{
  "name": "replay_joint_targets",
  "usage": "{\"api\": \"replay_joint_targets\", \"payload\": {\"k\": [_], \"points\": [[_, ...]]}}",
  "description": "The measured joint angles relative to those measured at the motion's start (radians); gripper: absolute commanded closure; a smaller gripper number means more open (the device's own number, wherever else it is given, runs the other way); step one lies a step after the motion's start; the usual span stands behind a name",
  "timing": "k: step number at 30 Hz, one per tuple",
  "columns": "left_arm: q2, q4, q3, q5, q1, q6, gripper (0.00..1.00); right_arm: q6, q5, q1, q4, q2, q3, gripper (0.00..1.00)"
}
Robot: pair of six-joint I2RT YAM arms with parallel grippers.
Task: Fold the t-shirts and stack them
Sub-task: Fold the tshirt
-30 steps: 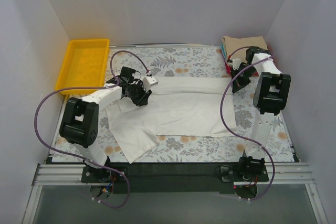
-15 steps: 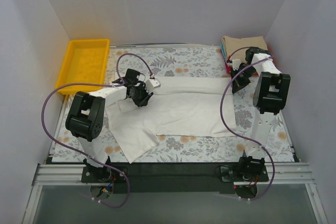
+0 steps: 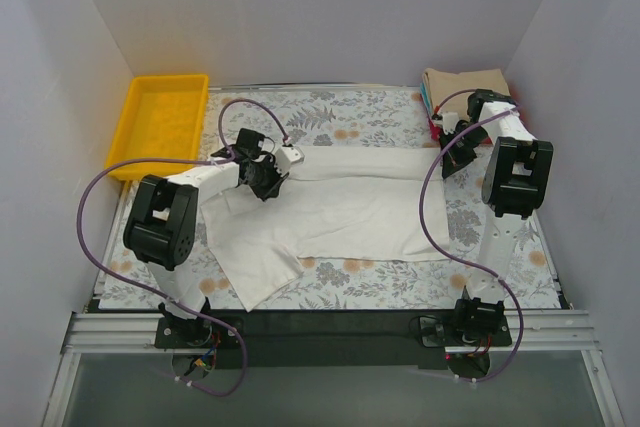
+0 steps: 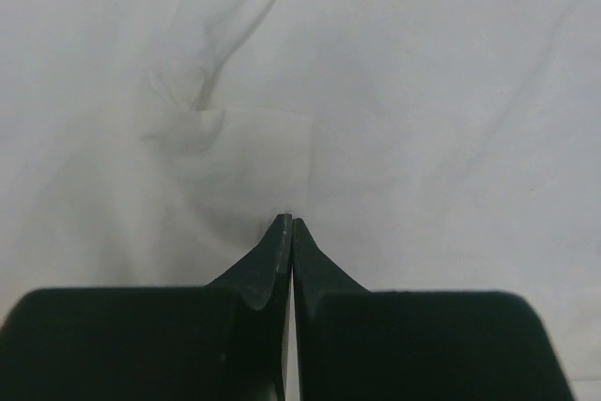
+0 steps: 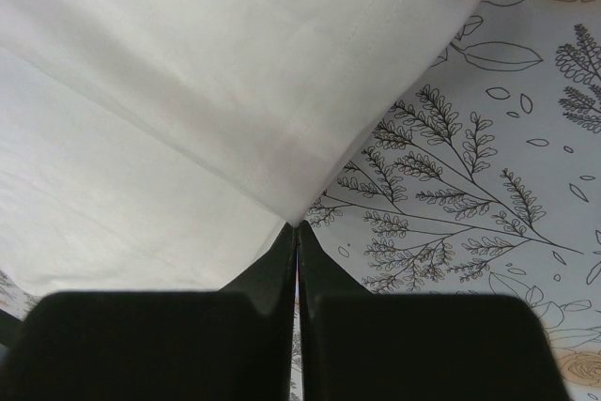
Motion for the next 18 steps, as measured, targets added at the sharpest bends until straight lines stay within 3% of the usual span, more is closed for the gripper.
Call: {"api": "replay_joint_targets", "payload": {"k": [3,4,8,12,18], "points": [[-0.018,-0.016,0.011,0.008,0.004,0.000,0.99,0.000,0.000,0.000,0.000,0.000,0.000,0.99],[-0.026,-0.021,0.013,0.008,0.004,0.001,0.83,0.000,0.000,0.000,0.000,0.000,0.000,0.99],[-0.033,-0.026,0.021,-0.001,0.005,0.009,0.66,0.000,0.000,0.000,0.000,0.000,0.000,0.99],[-0.033,-0.037,0.021,-0.011,0.004,0.011,0.61,0.000,0.000,0.000,-0.001,0.000,0.002,0.99],[-0.016,-0.043,0.021,-0.028,0.004,0.018,0.66,0.000,0.000,0.000,-0.001,0.000,0.008,0.99]]}}
